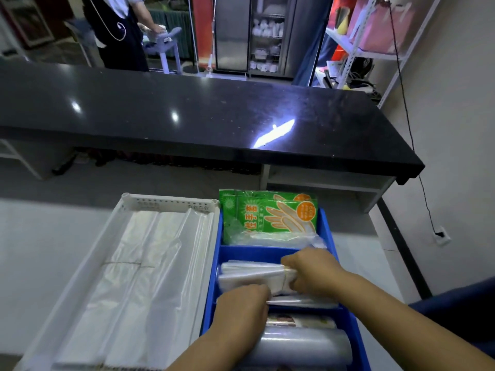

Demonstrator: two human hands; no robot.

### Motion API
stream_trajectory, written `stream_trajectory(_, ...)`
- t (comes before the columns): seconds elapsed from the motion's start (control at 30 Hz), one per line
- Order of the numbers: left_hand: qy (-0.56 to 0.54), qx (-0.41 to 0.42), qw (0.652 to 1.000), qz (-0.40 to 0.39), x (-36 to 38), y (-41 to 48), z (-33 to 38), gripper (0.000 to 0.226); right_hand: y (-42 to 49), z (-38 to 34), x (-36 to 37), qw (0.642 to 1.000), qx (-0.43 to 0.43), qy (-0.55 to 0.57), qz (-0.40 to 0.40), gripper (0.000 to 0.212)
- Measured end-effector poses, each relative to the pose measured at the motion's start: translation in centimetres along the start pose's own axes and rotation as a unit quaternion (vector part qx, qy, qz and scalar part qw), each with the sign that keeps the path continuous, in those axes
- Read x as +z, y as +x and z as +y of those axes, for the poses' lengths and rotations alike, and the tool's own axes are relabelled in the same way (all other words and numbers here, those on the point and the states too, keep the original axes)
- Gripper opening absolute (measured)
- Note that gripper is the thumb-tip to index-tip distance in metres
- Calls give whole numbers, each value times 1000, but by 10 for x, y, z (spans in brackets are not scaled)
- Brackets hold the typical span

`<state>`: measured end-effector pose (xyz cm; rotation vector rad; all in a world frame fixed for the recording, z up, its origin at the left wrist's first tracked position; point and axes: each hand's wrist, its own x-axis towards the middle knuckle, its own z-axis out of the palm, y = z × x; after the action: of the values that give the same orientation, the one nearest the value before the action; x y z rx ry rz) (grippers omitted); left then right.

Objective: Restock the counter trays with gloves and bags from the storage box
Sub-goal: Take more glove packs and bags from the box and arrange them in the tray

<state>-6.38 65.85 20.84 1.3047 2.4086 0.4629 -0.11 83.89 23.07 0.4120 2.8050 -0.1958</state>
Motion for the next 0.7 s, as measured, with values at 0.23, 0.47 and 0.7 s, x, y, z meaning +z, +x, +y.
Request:
stream_trajectory(0.23,53,-1,998,-21,-1,1,6,16,12,0,1,989,36,107,-99,24)
stream_trajectory(0.47,77,9,997,-4,-8,8,7,11,16,-5,4,1000,0,12,-19,40)
stream_trajectory(0.7,132,9,989,61,-12,28,-12,17,0,7,-7,995,15,24,98,28)
